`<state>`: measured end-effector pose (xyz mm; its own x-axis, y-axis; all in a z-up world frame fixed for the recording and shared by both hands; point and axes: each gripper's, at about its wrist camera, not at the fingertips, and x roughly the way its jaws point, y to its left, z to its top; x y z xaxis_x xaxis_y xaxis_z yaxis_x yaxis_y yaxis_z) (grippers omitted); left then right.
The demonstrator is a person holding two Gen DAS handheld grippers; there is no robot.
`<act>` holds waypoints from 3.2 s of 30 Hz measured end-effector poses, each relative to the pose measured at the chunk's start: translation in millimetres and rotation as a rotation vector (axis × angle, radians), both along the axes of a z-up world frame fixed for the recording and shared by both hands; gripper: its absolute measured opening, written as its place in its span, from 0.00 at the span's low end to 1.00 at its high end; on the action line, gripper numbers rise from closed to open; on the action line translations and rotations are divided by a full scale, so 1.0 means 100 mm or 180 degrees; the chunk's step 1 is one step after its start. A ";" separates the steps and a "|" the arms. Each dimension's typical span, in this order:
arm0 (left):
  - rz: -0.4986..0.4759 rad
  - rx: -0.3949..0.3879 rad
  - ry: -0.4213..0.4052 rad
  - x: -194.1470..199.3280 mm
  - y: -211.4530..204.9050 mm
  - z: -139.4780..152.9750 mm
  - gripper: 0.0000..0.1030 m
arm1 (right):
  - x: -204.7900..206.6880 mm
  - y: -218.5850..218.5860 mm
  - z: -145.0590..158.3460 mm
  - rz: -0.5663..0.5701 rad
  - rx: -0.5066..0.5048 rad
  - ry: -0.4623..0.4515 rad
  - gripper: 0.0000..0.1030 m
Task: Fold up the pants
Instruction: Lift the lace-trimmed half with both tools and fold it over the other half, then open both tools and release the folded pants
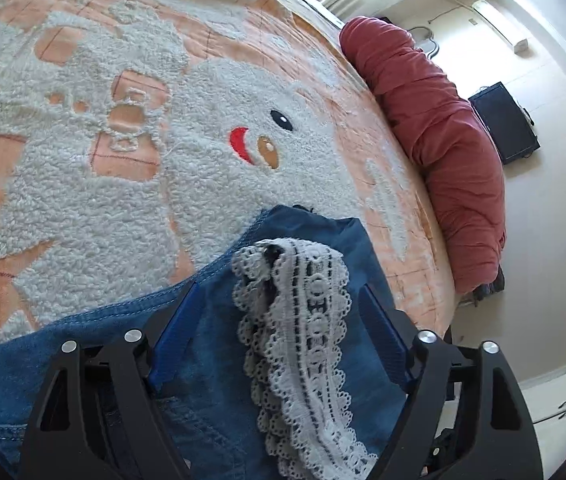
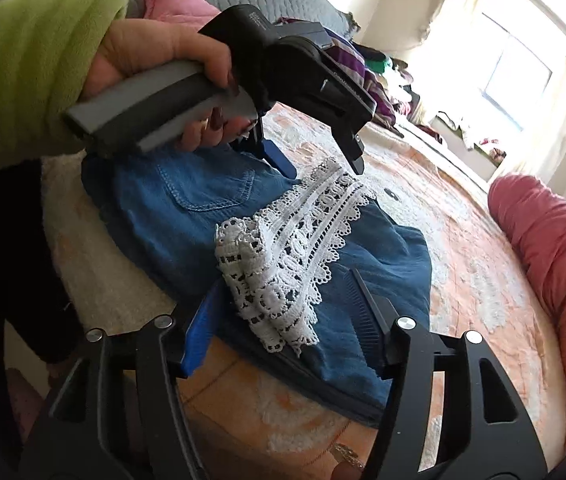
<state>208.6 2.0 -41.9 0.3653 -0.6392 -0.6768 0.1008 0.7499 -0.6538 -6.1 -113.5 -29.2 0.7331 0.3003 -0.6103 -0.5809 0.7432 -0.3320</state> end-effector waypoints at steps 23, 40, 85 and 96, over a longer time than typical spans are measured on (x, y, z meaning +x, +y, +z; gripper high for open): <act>0.0023 0.0066 -0.0368 -0.06 0.04 0.28 0.14 | 0.26 0.00 0.23 0.0273 0.0539 0.0538 0.11; 0.0273 0.0495 -0.0326 -0.07 0.29 0.20 0.43 | 0.07 -0.01 0.26 0.0632 0.0856 0.0887 0.36; 0.0467 0.1166 -0.0953 -2.17 -0.12 0.39 0.85 | 0.31 -1.21 0.21 -0.0703 0.1181 0.1076 0.79; 0.0871 0.1574 -0.0943 -2.38 0.20 0.59 0.96 | 0.26 -1.09 0.47 -0.0616 0.1202 0.0919 0.89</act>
<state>-29.1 21.7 16.6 0.6880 -0.1342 -0.7132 -0.0136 0.9802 -0.1976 20.3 -222.1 17.5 0.6147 0.4143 -0.6712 -0.4491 0.8834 0.1340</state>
